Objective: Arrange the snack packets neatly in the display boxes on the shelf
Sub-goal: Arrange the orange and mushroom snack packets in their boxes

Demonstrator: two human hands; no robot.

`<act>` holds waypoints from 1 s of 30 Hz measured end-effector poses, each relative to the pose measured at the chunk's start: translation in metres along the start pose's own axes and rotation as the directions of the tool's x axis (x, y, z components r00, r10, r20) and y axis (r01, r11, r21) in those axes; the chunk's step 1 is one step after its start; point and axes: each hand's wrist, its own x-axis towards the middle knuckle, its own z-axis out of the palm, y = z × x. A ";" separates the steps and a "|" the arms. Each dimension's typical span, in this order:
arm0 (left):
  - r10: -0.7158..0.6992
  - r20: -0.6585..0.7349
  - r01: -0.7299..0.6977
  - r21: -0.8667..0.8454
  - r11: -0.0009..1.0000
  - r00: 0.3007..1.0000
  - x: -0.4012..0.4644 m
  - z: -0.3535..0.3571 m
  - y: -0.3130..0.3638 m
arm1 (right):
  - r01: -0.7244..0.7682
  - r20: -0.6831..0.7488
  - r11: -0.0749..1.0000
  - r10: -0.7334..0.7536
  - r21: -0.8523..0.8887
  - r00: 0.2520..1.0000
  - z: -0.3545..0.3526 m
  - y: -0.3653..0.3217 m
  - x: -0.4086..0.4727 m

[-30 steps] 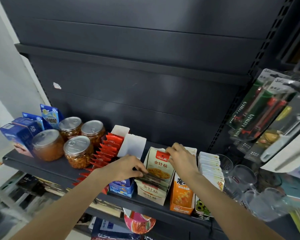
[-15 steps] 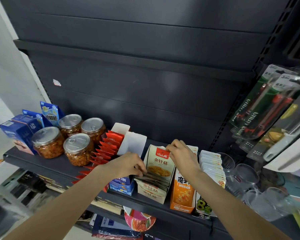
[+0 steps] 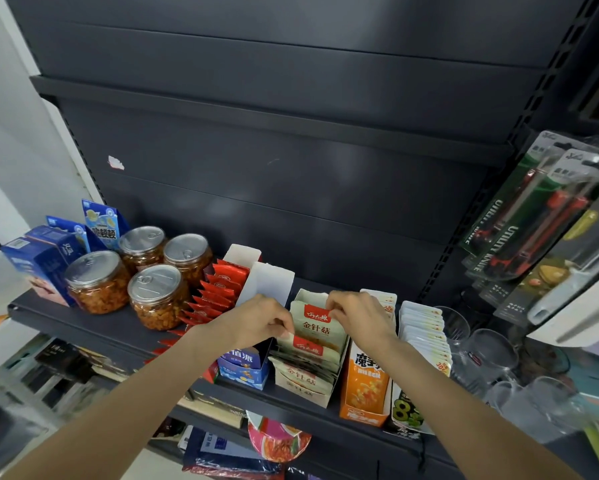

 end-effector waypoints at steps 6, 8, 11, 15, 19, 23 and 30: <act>-0.056 -0.063 0.052 -0.062 0.997 0.996 0.007 -0.006 0.001 | -0.112 -0.070 0.993 0.114 0.034 0.991 0.002 0.003 0.002; -0.076 -0.047 0.073 -0.061 0.996 0.996 0.011 -0.002 0.003 | -0.056 -0.096 0.992 0.045 -0.114 0.994 0.005 0.002 0.001; -0.084 -0.035 0.080 -0.119 0.990 0.996 0.014 0.002 0.005 | -0.030 -0.134 0.990 0.012 -0.137 0.991 0.008 0.004 -0.001; -0.093 -0.069 0.072 -0.266 0.961 0.993 0.010 -0.002 0.005 | -0.120 -0.139 0.993 0.116 -0.021 0.984 0.007 0.009 0.000; -0.092 -0.160 0.029 -0.363 0.931 0.983 0.006 -0.009 0.005 | -0.196 -0.024 0.980 0.196 0.019 0.980 0.006 0.011 0.010; -0.096 -0.216 0.013 -0.356 0.934 0.972 0.003 -0.010 0.006 | -0.176 0.009 0.982 0.177 -0.071 0.984 0.002 0.007 0.016; -0.113 -0.351 -0.037 -0.394 0.918 0.930 -0.001 -0.019 0.010 | -0.227 0.106 0.971 0.219 0.074 0.970 -0.007 0.010 0.016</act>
